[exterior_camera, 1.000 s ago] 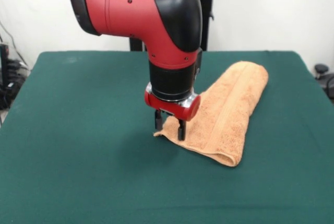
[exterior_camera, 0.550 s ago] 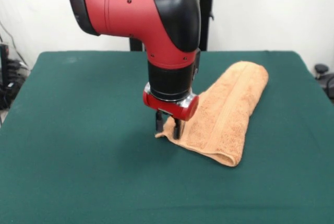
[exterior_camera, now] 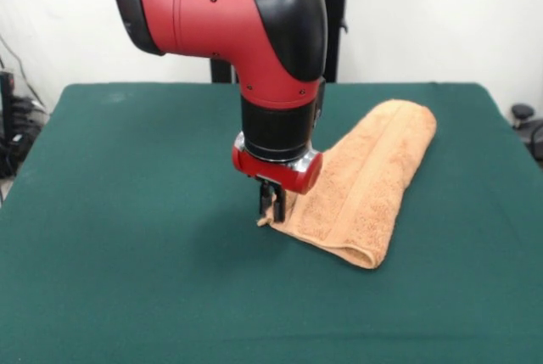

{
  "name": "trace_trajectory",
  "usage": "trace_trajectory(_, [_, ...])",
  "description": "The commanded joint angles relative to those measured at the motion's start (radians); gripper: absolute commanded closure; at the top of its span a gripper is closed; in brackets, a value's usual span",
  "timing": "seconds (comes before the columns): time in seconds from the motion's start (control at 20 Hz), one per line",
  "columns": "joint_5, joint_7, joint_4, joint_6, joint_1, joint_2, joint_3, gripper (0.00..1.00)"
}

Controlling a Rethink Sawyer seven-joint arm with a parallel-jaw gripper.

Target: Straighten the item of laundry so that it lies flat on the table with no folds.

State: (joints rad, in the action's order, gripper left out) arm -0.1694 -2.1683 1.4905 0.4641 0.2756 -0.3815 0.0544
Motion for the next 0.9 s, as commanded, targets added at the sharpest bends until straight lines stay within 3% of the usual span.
trace_trajectory(0.05, [-0.036, 0.005, 0.085, -0.049, -0.007, 0.068, 0.114, 1.00])
trace_trajectory(0.3, [-0.028, -0.011, 0.110, -0.007, -0.026, 0.018, 0.093, 1.00])
trace_trajectory(0.9, [0.021, 0.033, 0.214, 0.303, -0.030, -0.259, 0.063, 1.00])
